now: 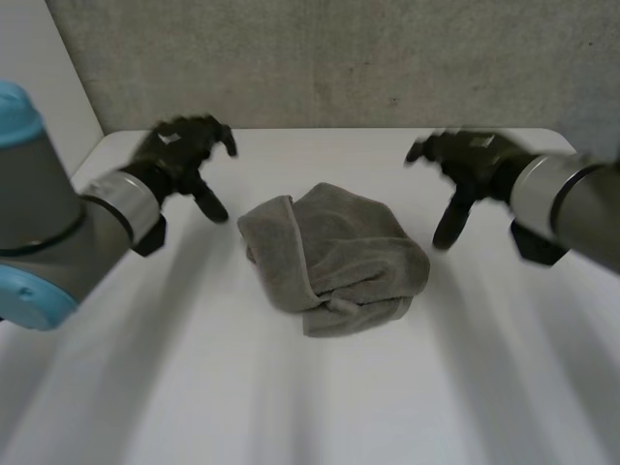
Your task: Fold the towel.
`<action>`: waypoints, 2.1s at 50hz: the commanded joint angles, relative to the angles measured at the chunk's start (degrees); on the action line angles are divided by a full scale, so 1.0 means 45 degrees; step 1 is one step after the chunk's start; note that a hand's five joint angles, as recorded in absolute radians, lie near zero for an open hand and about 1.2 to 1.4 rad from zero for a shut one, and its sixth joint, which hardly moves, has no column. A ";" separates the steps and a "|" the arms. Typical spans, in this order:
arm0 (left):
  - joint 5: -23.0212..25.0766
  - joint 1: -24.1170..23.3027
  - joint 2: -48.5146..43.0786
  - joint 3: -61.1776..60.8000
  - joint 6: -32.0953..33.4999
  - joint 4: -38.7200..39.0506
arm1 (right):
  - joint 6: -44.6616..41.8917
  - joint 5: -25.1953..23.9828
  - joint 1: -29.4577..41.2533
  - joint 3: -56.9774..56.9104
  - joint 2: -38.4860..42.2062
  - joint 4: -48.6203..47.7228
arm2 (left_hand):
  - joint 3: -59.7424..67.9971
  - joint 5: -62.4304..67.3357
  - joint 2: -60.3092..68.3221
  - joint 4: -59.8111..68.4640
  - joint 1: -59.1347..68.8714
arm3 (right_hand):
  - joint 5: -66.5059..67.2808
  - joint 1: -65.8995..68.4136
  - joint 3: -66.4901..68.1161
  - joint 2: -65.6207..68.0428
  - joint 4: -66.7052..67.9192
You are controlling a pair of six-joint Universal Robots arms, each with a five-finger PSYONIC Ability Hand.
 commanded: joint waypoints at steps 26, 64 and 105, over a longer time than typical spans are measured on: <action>0.1742 -0.1900 -0.5623 0.2775 0.5194 0.1091 | -0.1786 0.0486 0.0784 0.0443 0.4033 -0.5306 | 0.0300 0.0741 0.0369 0.0218 0.0340 | 1.4803 1.4501 1.4724 1.4514 1.4646; 0.1566 -0.1920 -0.2537 0.0157 0.5391 0.1071 | 0.0627 -0.0295 0.0899 0.1997 0.1632 -0.3839 | 1.3680 1.4121 1.3748 1.3598 1.3720 | 0.3451 0.3149 0.3372 0.3162 0.3293; 0.1235 -0.1275 0.1524 -0.2127 0.0489 0.1013 | 0.6491 -0.0393 0.2599 0.1942 0.4288 -0.6224 | 1.3680 1.4121 1.3748 1.3598 1.3720 | 1.4803 1.4501 1.4724 1.4514 1.4646</action>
